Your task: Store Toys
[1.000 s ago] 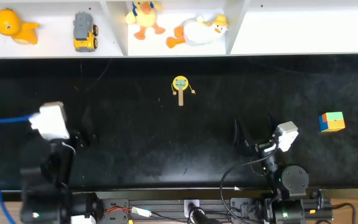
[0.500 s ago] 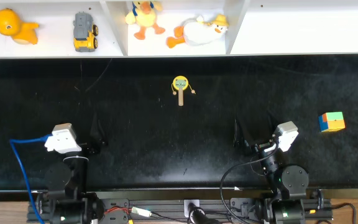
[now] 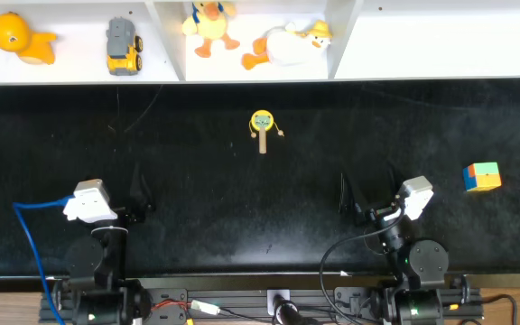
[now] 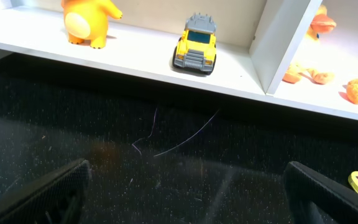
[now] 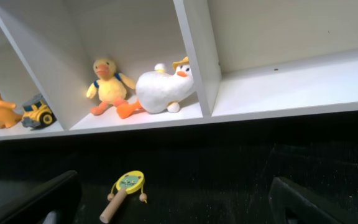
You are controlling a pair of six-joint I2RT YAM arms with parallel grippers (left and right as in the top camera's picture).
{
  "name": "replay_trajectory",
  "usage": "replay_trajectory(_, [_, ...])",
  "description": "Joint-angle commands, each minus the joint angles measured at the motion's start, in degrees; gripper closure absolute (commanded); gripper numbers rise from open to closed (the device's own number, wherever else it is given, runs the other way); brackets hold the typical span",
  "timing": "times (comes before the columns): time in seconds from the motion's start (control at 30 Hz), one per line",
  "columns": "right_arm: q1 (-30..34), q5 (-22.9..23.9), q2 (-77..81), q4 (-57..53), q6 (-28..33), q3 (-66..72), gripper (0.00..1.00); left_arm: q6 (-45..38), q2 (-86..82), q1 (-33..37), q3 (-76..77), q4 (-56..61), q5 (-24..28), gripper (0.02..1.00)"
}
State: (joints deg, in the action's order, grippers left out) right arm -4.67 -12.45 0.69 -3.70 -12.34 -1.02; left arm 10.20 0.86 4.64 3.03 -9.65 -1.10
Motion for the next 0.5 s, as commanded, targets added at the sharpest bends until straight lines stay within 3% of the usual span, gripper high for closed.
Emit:
replay_trajectory(0.03, [-0.5,0.5,-0.5,0.3,0.2,0.7,0.005,0.6,-0.7,-0.3,-1.7,3.1,-0.3,0.020])
replay_trajectory(0.3, [-0.5,0.5,-0.5,0.3,0.2,0.7,0.003,0.6,-0.7,-1.2,-2.6,5.0,-0.2,0.023])
replay_trajectory(0.5, [-0.5,0.5,-0.5,0.3,0.2,0.7,0.007,0.6,-0.7,-6.3,-2.6,5.0,-0.1,0.023])
